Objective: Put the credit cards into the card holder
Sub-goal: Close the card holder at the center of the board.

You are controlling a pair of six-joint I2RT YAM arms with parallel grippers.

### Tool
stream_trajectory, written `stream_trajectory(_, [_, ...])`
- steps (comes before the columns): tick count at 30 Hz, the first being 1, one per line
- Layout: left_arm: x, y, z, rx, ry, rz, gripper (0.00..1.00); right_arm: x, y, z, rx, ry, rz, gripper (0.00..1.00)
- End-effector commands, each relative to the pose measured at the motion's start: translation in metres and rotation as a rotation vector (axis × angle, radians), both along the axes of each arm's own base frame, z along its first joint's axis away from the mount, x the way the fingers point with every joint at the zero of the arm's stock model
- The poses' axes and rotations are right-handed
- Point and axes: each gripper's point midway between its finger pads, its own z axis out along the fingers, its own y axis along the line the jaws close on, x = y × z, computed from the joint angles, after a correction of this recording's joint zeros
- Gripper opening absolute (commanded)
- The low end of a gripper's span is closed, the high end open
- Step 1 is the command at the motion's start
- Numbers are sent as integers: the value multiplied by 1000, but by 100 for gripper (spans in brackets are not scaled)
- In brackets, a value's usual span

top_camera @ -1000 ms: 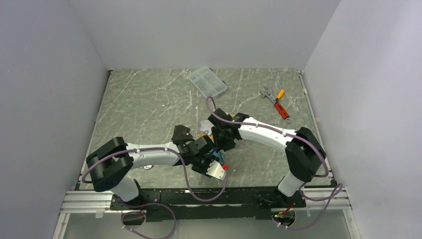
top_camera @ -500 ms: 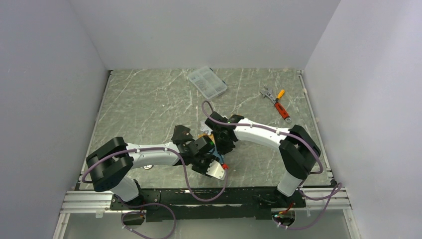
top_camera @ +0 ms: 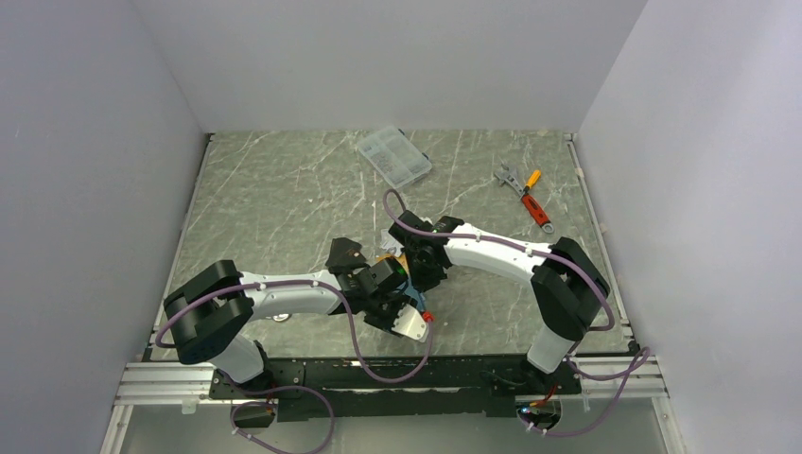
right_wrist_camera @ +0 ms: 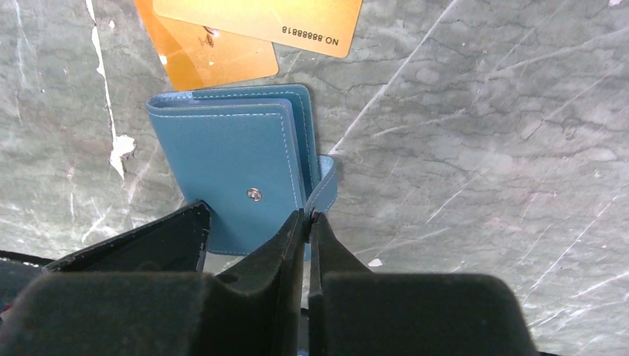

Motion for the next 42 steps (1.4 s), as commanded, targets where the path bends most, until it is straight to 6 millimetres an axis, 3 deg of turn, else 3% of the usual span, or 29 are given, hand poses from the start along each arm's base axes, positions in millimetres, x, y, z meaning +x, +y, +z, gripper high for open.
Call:
stream_trajectory(1, [-4, 6, -3, 17, 12, -15, 45, 5, 6, 19, 38, -41, -13, 3])
stream_trajectory(16, [-4, 7, -4, 25, 9, -23, 45, 0, 17, 30, 119, -27, 2, 0])
stream_trajectory(24, [-4, 6, -3, 23, 8, -25, 45, -12, 38, 6, 143, 53, 69, 0])
stream_trajectory(32, [-3, 7, -2, 26, 5, -29, 45, -18, 36, -21, 90, 109, 100, 0])
stream_trajectory(42, [-4, 6, -1, 24, 9, -34, 44, -6, 29, -14, 69, 49, 63, 0])
